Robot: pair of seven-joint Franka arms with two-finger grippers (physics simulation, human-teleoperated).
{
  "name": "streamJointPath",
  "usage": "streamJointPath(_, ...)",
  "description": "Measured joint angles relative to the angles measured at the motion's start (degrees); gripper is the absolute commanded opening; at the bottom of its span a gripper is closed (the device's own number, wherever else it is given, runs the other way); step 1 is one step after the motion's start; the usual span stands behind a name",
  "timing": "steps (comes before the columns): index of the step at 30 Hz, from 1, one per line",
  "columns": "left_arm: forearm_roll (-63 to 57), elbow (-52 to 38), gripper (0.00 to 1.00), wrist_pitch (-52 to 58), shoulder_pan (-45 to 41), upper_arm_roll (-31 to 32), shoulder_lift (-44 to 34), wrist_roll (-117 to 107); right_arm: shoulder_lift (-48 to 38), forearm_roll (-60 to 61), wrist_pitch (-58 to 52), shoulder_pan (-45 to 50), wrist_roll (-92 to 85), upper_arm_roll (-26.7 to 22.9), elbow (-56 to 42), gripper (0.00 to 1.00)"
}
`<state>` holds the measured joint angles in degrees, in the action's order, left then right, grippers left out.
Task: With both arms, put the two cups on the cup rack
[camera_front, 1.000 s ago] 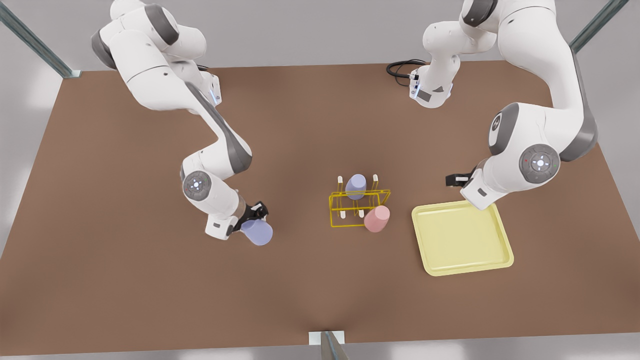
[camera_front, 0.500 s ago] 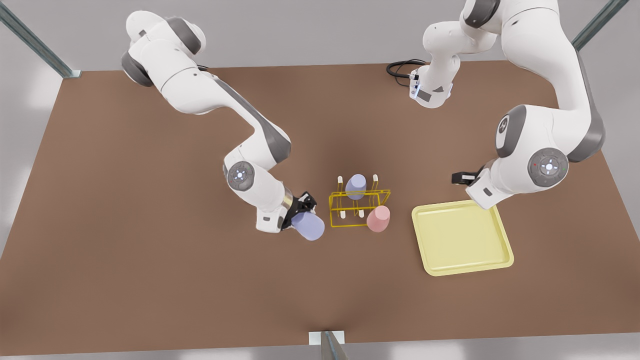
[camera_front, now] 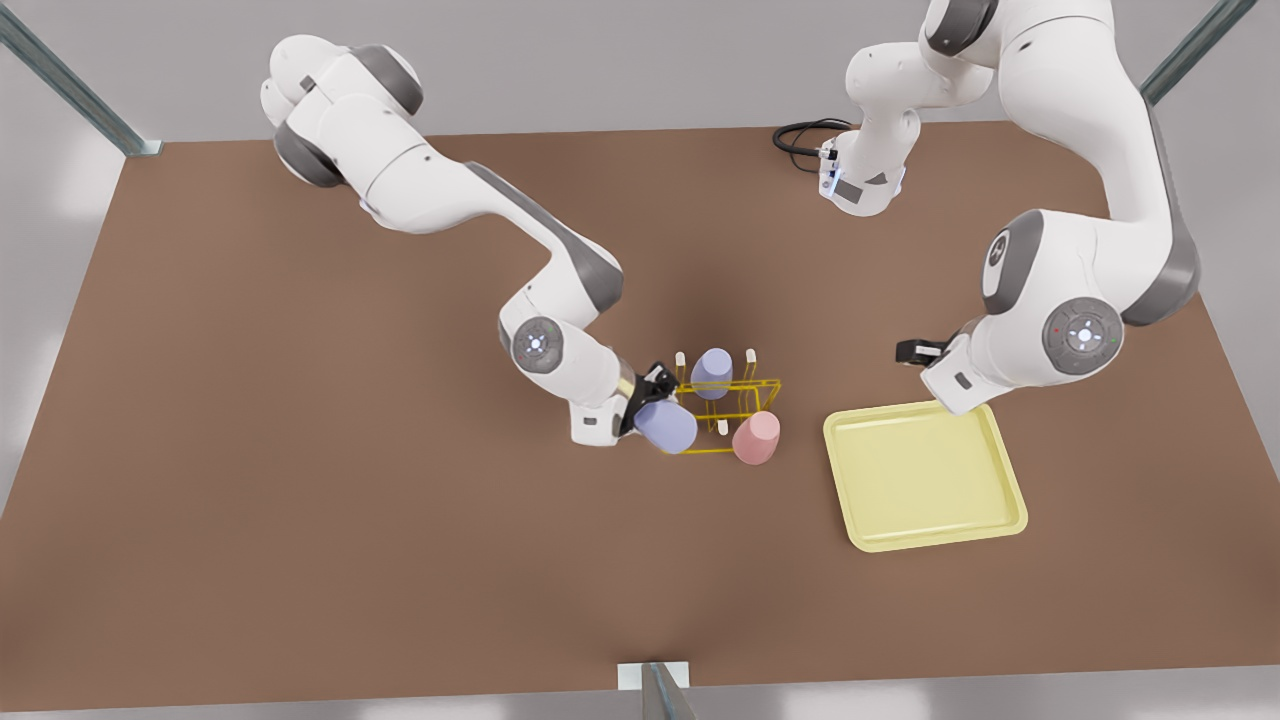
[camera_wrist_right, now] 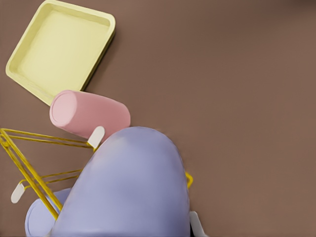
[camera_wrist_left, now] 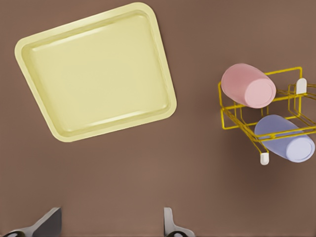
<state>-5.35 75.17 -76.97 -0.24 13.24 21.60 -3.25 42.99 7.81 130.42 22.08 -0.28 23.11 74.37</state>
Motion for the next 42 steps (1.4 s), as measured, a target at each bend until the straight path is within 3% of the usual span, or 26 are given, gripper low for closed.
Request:
streamJointPath(12,-0.46,-0.03,1.0,1.91,0.29,-0.08,0.34,0.87,0.75,-0.03,0.21,1.61,-0.14,0.5,0.81,0.77)
streamJointPath(13,-0.47,-0.02,1.0,1.94,0.31,-0.08,0.44,0.93,0.76,-0.05,0.21,1.6,-0.13,0.49,0.81,0.8)
streamJointPath(14,-0.48,-0.03,1.0,1.97,0.32,-0.08,0.48,0.97,0.76,-0.13,0.21,1.58,-0.07,0.46,0.84,1.0)
streamJointPath(27,-0.59,-0.08,1.0,2.13,0.24,-0.08,0.53,1.41,0.53,-0.44,-0.07,0.49,0.81,0.33,-1.08,1.0)
streamJointPath(31,-0.52,-1.52,1.0,2.18,0.42,-0.17,0.48,1.53,-10.07,-2.06,-15.12,-13.43,2.71,-1.73,-1.76,1.0)
streamJointPath(36,-0.28,-2.6,1.0,3.15,0.69,0.07,0.45,1.75,-17.31,-9.77,-39.84,-24.77,4.85,-14.99,-10.21,1.0)
streamJointPath(42,1.23,-2.82,1.0,3.64,0.63,0.14,0.5,1.94,-37.66,-14.79,-53.98,-26.18,4.35,-17.11,2.5,1.0)
